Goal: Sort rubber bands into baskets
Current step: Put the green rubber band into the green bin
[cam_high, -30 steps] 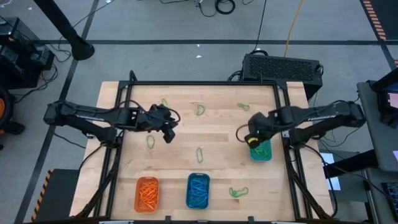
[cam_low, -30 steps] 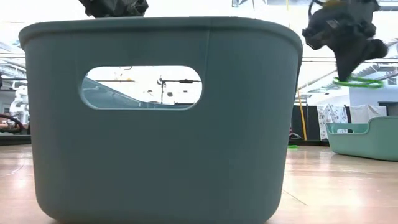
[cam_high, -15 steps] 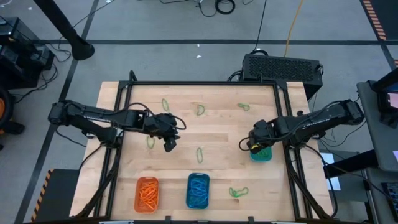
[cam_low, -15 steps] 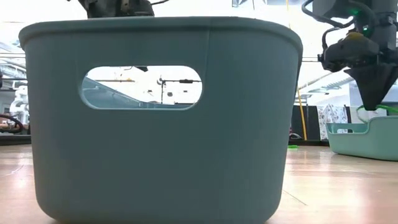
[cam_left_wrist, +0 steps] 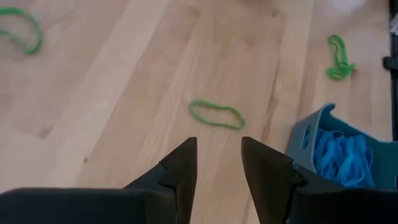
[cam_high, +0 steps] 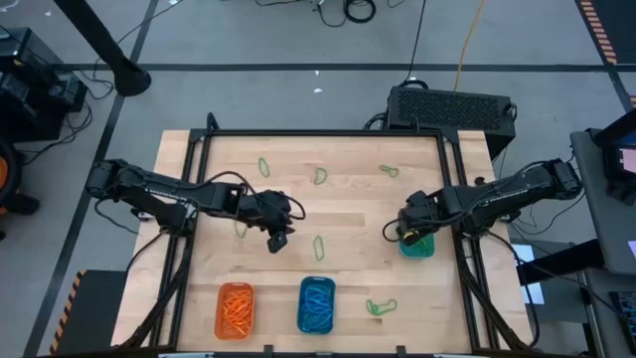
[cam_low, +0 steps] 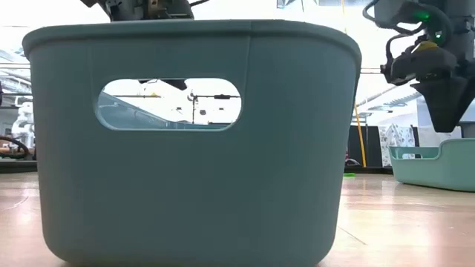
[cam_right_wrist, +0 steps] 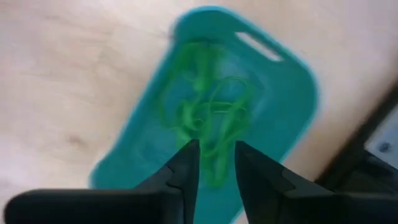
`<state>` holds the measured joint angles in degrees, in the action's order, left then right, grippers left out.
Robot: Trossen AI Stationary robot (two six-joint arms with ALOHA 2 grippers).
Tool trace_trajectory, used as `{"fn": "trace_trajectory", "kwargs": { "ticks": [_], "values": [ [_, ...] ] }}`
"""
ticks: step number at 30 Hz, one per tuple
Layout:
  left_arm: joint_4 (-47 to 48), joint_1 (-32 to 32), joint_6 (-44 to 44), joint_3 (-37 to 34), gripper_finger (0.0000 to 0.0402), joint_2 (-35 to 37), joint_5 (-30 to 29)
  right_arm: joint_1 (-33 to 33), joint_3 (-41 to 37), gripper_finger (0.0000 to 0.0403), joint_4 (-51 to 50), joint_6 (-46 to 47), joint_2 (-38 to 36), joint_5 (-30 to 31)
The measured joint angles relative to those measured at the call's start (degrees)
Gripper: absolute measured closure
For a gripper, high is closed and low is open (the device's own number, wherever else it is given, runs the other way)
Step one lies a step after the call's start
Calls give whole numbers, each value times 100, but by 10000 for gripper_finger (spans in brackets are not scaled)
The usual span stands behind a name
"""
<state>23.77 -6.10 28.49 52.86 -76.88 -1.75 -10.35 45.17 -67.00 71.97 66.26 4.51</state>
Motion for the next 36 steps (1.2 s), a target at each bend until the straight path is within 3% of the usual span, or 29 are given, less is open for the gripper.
{"fn": "trace_trajectory", "kwargs": {
  "ticks": [3, 7, 14, 22, 28, 36],
  "values": [
    [-191, -5, -199, 0, 269, 0, -1, -17, 0, 299, 563, -379, -4, -337],
    [-304, -5, -367, 0, 269, 2, -3, -150, 0, 291, 2095, -860, -2, -754],
    [-385, -3, -549, 0, 269, 2, -22, -715, 4, 291, 4376, -1969, 73, -788],
    [-389, 0, -800, 0, 269, 2, -45, -1891, 4, 291, 5046, -3290, 788, -1243],
    [-390, 2, -844, 0, 269, 2, -91, -2574, 4, 291, 5051, -3740, 1581, -1181],
    [-385, 2, -1038, 0, 269, 2, -156, -2930, 4, 291, 5239, -3786, 2501, -781]
  ]
}}
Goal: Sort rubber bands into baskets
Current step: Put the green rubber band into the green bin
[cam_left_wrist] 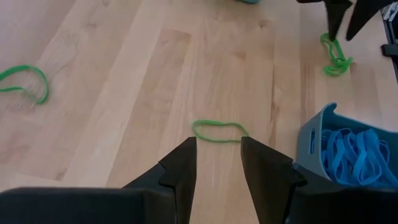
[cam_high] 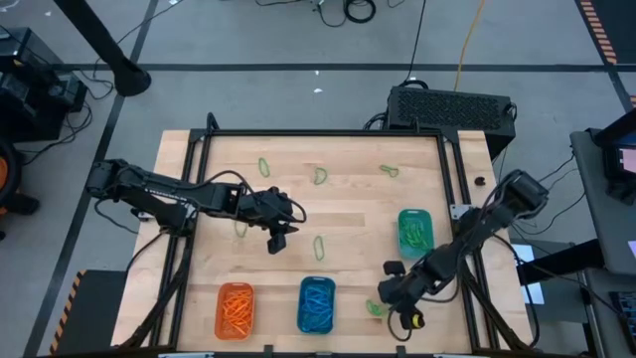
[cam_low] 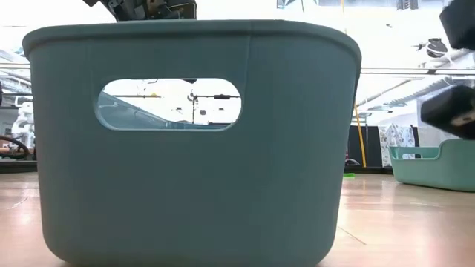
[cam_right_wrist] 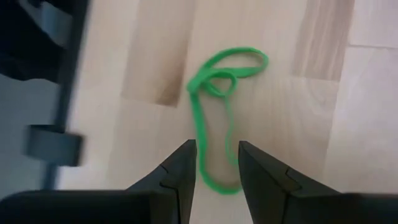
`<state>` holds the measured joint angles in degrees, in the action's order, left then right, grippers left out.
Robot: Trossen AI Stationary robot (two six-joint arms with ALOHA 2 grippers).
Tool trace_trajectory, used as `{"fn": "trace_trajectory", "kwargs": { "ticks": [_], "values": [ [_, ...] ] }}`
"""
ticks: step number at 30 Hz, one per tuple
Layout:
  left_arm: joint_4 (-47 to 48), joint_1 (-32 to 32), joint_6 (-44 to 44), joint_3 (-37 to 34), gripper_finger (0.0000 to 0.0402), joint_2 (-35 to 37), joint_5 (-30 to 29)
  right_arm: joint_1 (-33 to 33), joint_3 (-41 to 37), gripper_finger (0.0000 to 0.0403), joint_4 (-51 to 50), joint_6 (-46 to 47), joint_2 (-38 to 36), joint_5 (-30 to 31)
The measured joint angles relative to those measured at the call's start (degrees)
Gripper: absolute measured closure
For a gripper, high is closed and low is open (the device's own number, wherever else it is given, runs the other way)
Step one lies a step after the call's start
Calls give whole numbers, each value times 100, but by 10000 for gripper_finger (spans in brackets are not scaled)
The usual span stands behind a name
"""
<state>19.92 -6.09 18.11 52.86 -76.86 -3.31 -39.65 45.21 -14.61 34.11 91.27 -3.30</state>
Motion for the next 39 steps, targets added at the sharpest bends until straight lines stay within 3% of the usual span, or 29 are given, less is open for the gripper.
{"fn": "trace_trajectory", "kwargs": {
  "ticks": [7, 15, 22, 27, 34, 39],
  "values": [
    [2, 0, -49, 0, 269, 0, 0, -192, 1, 291, 90, 13, 388, 648],
    [9, 0, -46, 0, 269, 0, 0, -578, 30, 297, 431, 74, 695, 719],
    [9, 0, -52, 0, 269, 0, -104, -642, 24, 389, 335, 404, 715, 700],
    [8, 0, -52, 0, 269, 0, -166, -512, -2, 400, 9, 568, 388, 726],
    [2, 0, -52, 0, 269, 0, -164, -276, -17, 402, -1778, 842, -579, 502],
    [2, 0, -52, 0, 269, 0, -162, -4, -11, 403, -1900, 638, -1434, 738]
  ]
}}
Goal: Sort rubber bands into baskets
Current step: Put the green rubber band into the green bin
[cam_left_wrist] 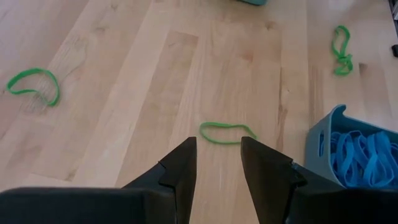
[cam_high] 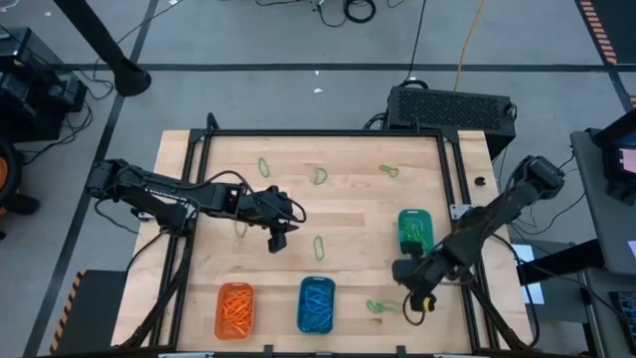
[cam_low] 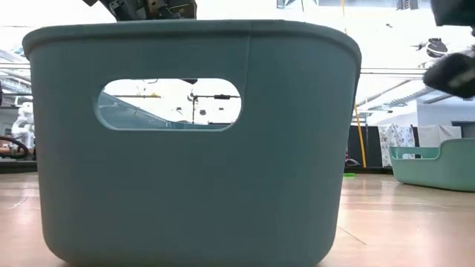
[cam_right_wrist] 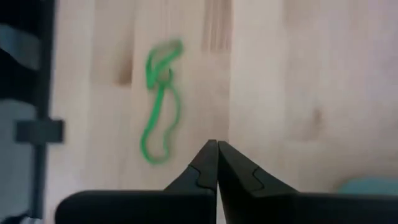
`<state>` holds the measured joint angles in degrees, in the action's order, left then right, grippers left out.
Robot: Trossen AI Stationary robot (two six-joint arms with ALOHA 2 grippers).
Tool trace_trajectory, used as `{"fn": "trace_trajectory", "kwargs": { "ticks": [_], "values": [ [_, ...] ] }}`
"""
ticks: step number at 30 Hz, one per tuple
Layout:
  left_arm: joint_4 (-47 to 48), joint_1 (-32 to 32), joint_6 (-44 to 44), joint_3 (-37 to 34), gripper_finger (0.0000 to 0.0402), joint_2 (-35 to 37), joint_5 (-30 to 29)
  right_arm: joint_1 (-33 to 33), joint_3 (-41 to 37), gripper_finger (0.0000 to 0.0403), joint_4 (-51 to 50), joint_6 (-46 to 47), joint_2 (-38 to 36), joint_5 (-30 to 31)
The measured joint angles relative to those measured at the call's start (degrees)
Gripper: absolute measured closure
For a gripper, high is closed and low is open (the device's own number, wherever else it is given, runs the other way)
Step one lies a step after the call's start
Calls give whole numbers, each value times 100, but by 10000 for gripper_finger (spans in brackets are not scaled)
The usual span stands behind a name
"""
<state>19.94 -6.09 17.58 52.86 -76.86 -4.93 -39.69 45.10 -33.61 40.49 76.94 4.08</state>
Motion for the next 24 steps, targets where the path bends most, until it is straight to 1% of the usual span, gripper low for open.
{"fn": "trace_trajectory", "kwargs": {
  "ticks": [3, 6, 9, 12, 15, 18, 24],
  "values": [
    [-2, 0, 7, 0, 269, 0, 2, 159, 3, 403, 11, -88, -354, -48],
    [-2, 0, 9, 0, 269, 0, 2, 180, 4, 403, 44, -68, -417, -131],
    [-2, 0, 11, 0, 269, 0, 4, 89, 4, 401, 301, -74, -210, -210],
    [-2, 0, 55, 0, 269, 0, 4, -29, 4, 389, 721, -236, 202, -387],
    [-2, 0, 137, 0, 269, 0, 4, -170, 4, 365, 1158, -356, 679, -464],
    [-2, 0, 136, 0, 269, 0, 4, -285, 4, 331, 1305, -332, 1098, -455],
    [-2, 0, 132, 0, 269, 0, 2, -320, 7, 261, 1429, -19, 1501, -439]
  ]
}}
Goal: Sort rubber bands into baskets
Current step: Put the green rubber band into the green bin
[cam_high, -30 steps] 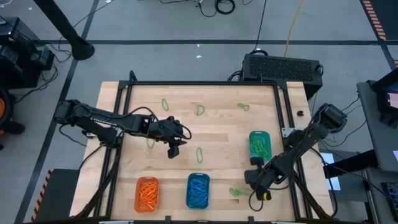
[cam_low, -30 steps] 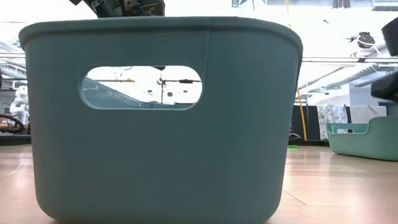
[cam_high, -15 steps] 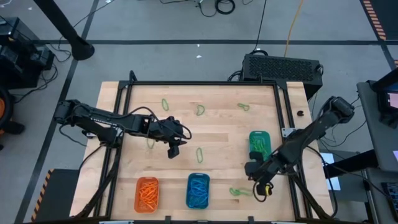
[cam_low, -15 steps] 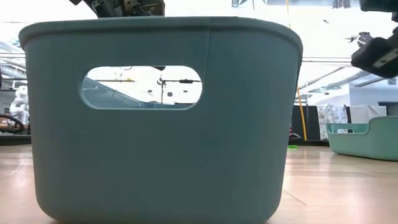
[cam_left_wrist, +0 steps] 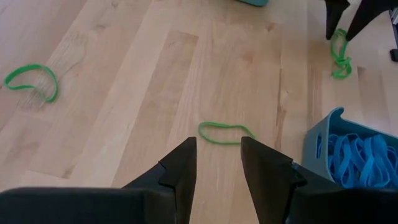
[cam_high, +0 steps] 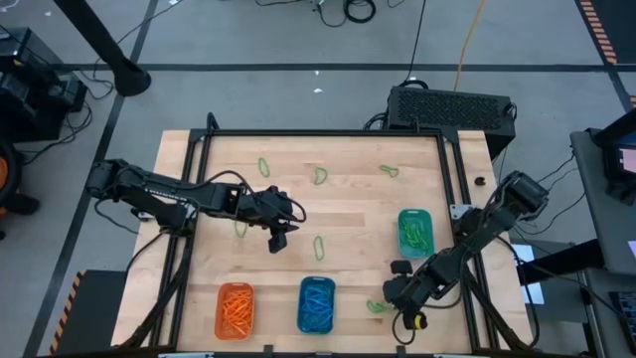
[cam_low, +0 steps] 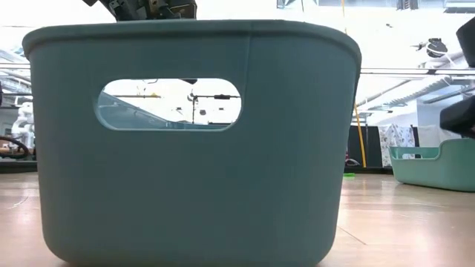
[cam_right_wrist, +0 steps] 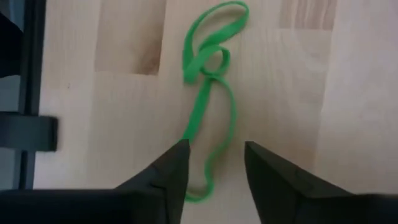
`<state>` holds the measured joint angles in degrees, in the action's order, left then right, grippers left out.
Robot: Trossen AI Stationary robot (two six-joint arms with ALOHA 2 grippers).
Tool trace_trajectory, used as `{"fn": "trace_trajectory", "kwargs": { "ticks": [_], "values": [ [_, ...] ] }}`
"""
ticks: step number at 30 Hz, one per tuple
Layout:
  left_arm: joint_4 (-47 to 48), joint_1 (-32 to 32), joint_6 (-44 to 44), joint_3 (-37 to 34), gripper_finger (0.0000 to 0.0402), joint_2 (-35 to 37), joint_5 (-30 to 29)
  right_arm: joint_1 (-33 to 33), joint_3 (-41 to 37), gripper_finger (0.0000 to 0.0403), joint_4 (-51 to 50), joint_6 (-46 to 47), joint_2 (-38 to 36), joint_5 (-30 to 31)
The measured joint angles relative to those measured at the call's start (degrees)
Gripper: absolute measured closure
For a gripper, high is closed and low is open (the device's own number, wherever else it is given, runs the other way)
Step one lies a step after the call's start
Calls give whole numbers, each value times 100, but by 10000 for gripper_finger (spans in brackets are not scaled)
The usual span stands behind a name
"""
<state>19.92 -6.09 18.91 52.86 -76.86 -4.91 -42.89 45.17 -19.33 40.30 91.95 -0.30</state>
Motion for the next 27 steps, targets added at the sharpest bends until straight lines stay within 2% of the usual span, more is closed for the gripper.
{"fn": "trace_trajectory", "kwargs": {
  "ticks": [4, 8, 11, 15, 17, 21, 27],
  "values": [
    [0, 0, 5, 0, 269, 0, 0, -7, 8, 235, 373, -22, 236, 28],
    [9, 0, 8, 0, 269, 0, 0, -169, 39, 233, 640, 122, 557, 174],
    [11, 0, 10, 0, 269, 0, 0, -396, 70, 261, 606, 471, 777, 575],
    [9, 0, -13, 0, 269, 0, 0, -621, 67, 351, 422, 905, 818, 1177],
    [9, 7, -46, 0, 269, 0, -5, -636, 44, 388, 346, 1083, 763, 1254],
    [7, 9, -150, 0, 269, 0, -75, -588, 22, 398, 139, 1497, 558, 1361],
    [7, 9, -167, -2, 269, 0, -124, -537, -43, 402, -459, 1397, -136, 1323]
  ]
}}
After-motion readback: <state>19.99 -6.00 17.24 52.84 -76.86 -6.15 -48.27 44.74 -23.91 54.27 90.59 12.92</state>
